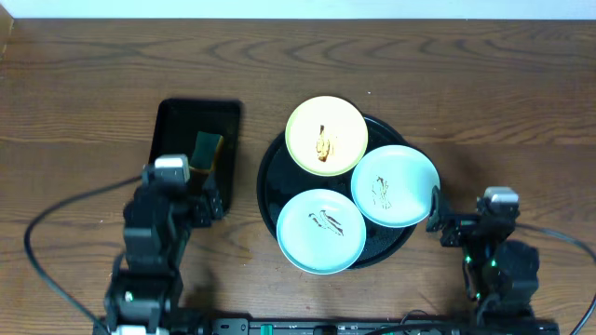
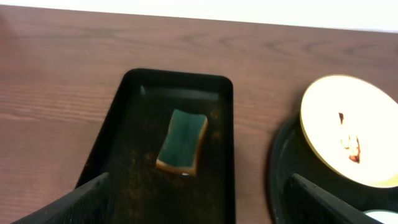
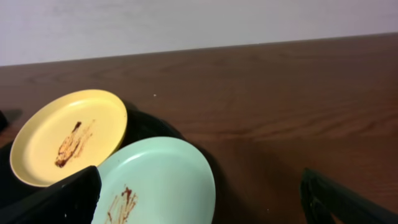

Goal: Clean dirty plates on tray and stack at the side
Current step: 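Move the left gripper over the sponge in the black tray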

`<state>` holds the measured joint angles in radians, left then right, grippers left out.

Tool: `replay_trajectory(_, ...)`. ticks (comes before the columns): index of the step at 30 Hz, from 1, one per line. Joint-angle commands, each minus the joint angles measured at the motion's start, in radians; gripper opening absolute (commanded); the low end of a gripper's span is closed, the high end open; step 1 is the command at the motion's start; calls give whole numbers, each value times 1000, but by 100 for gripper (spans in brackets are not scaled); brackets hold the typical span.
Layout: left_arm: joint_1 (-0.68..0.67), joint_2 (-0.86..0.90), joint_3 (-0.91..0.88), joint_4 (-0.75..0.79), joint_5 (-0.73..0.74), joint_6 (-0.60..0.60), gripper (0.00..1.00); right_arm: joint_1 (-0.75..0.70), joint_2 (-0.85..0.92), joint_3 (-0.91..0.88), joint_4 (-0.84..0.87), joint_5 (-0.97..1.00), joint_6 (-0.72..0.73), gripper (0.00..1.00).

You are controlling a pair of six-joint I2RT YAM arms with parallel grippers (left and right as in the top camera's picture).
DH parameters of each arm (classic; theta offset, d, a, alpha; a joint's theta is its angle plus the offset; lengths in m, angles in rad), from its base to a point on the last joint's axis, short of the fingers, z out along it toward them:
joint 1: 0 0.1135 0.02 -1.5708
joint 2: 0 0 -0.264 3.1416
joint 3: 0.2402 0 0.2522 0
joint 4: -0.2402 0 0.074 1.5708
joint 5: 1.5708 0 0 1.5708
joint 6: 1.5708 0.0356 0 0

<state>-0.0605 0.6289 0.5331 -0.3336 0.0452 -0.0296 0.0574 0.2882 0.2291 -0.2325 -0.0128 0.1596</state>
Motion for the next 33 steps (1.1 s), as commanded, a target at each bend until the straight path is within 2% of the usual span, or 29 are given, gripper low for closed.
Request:
replay_trajectory(1,5,124,137,-65,63,-9,86,-11,143,127,-53,11,50,99)
replay_trajectory(9,5,420,451,-394,79,-9,86,-11,507,435,-297,0,7,99)
replay_trajectory(12,5,469,509,-465,78,-9,86,-11,581,500,-334,-9,8,99)
replay_trajectory(18,5,477,511,-491,78,-8,86,-11,624,513,-329,-68,8,99)
replay_trajectory(23,19,491,530,-423,71,10,86,-11,624,513,-328,-66,8,99)
replay_trajectory(33,132,796,747,-423,92,225,84,-11,624,513,-325,-66,8,99)
